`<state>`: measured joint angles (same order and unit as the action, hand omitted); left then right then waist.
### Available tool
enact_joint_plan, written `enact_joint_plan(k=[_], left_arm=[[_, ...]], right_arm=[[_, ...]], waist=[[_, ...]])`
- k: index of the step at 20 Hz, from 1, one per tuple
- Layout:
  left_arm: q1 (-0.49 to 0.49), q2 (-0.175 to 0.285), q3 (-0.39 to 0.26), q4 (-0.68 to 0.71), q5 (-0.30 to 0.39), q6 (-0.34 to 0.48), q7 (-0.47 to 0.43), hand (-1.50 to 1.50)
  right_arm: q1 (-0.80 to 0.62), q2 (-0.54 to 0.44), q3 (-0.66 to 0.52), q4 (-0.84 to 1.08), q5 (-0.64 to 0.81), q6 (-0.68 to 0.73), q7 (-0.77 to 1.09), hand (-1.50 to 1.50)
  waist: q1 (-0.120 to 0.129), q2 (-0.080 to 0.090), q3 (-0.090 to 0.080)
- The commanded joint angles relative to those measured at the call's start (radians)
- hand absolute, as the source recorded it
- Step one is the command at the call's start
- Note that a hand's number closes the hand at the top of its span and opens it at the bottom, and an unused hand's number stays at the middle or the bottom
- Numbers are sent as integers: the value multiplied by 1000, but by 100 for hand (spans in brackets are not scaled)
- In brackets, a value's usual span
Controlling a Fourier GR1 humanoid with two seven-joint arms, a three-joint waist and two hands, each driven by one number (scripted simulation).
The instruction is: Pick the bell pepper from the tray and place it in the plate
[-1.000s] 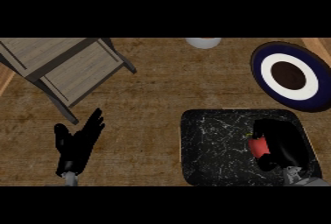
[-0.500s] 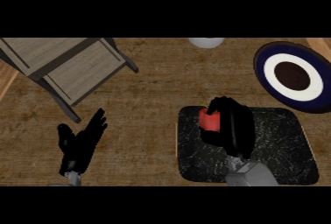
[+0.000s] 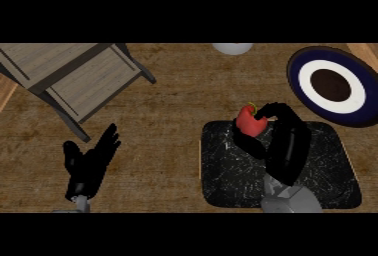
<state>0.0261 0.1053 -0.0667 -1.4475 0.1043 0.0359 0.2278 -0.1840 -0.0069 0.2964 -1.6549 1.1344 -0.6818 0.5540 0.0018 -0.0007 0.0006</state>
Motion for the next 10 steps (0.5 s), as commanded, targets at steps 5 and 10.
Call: enact_joint_plan(k=[5,10], left_arm=[[1,-9,-1,-25,-17,18,3,0],[-17,-8,3,30,-19,-4,-18,0]], right_arm=[[-70,-109,-206,24,-381,-160,-161,150],[-98,-221,-339,273,-610,-254,-426,150]], waist=[[4,2,1],[8,6,1]])
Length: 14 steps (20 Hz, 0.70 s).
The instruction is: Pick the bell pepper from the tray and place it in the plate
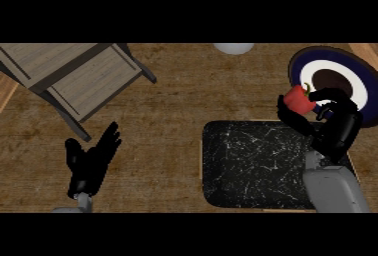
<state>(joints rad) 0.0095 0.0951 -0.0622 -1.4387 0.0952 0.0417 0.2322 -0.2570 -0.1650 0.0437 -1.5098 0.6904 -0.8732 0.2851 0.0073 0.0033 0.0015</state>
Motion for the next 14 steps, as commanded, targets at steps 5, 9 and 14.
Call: enact_joint_plan(k=[5,9,14], left_arm=[[-32,-11,2,22,-4,-2,-1,0],[-32,1,4,21,-5,-16,-6,0],[8,-12,-19,-26,-13,-8,8,0]], right_arm=[[-161,-156,-252,345,-309,-70,-325,150],[-222,-234,-373,516,-474,30,-522,150],[-362,-317,-493,786,-551,112,-701,150]], waist=[[10,6,1],[18,10,3],[37,13,3]])
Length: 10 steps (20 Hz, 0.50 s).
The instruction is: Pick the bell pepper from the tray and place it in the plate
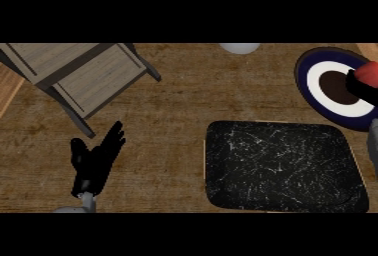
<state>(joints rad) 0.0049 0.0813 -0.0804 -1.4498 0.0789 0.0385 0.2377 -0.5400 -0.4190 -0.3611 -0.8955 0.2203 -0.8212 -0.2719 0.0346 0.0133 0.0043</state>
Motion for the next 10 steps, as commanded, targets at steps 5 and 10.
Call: enact_joint_plan(k=[5,10], left_arm=[[-2,-30,-26,34,-19,3,-22,0],[-52,-1,-10,21,1,-32,-10,0]], right_arm=[[-128,-112,-177,362,-134,111,-329,150],[-168,-251,-36,573,17,274,-45,-150]], waist=[[12,8,1],[51,26,1]])
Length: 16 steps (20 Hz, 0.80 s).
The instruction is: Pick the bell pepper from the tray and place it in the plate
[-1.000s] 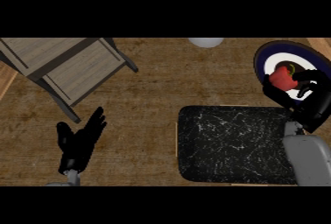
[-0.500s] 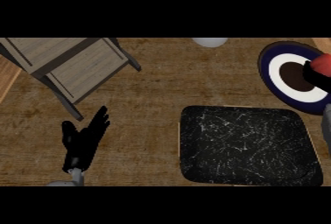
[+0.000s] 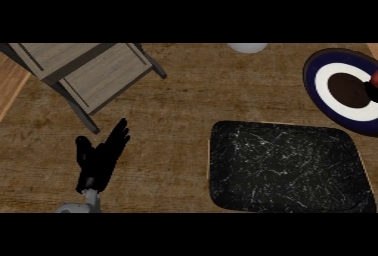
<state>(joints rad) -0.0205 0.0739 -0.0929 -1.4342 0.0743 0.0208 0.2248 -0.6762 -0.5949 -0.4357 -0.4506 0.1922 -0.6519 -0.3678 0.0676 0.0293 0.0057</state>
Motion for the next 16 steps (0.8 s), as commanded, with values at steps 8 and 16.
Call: enact_joint_plan(k=[8,16], left_arm=[[-17,-1,-4,11,4,-19,-10,0],[-8,-8,13,31,1,1,-28,0]], right_arm=[[-87,-36,-46,168,-44,221,-140,-150],[-68,-30,-255,170,-249,321,-343,-150]], waist=[[22,9,5],[1,7,5]])
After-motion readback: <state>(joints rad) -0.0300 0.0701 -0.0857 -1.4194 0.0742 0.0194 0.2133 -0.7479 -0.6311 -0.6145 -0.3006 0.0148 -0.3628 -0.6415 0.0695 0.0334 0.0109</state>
